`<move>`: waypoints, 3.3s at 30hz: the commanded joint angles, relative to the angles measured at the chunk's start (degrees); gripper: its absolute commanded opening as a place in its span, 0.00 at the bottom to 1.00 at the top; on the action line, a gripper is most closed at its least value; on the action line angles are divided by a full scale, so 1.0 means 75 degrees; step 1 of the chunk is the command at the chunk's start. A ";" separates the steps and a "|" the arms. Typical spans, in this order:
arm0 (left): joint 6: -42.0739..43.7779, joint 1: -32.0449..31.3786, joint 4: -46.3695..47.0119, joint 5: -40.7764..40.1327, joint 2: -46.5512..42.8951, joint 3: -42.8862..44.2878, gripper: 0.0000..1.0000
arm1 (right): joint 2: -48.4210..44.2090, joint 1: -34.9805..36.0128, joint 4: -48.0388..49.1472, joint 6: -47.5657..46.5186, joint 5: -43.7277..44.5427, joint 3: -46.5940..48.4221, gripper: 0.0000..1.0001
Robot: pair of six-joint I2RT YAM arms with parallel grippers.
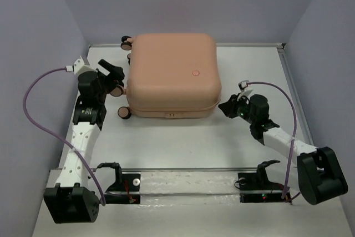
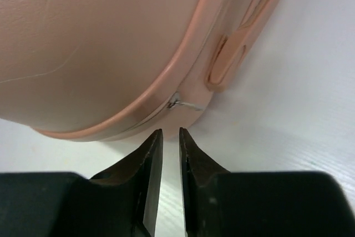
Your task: Pack the luggage
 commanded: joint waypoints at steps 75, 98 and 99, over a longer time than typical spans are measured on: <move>0.1311 -0.7929 0.2403 -0.2882 0.2101 -0.0894 0.93 | 0.3003 -0.1077 0.6164 0.0379 -0.3368 -0.0224 0.07; 0.1182 -0.6968 0.3142 -0.2941 0.3401 0.0441 0.92 | -0.1662 0.3258 -0.0901 0.0964 0.0863 -0.1047 0.07; 0.1171 -0.6968 0.3176 -0.2883 0.3425 0.0488 0.92 | -0.1557 0.3642 -0.0856 0.1011 0.0910 -0.0988 0.07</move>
